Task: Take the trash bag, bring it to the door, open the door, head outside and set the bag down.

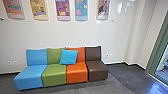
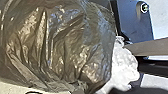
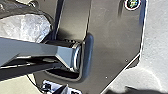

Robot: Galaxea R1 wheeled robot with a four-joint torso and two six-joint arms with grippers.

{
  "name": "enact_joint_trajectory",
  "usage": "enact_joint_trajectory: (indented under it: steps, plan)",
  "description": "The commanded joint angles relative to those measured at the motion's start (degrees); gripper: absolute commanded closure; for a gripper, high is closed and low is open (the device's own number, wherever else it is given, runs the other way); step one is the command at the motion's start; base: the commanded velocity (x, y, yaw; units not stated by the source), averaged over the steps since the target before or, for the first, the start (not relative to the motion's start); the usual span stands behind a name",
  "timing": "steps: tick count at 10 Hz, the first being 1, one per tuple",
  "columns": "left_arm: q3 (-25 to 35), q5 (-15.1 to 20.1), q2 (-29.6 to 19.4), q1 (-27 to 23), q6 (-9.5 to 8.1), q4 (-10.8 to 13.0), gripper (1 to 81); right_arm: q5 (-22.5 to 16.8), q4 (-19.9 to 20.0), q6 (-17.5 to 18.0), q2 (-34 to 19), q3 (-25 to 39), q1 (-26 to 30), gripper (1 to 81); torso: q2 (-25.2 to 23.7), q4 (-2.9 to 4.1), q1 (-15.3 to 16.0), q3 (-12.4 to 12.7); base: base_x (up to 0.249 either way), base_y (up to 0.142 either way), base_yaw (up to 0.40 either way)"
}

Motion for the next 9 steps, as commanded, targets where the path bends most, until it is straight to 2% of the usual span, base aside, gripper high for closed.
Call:
enact_joint_trajectory:
  steps: [1, 9]
  plan:
    - [0.3, 3.8, 0.1, -2.9, 0.21, 0.5, 81.1, -4.0, 0.1, -0.2, -0.3, 0.0, 2.7, 1.0, 0.0, 0.00, 0.0, 0.0, 0.000, 0.000, -0.301]
    - [0.2, 3.7, 0.0, -2.8, 0.21, 0.5, 81.1, -4.0, -0.1, -0.3, 0.1, -0.2, 2.4, 1.0, 0.0, 0.00, 0.0, 0.0, 0.000, 0.000, -0.320]
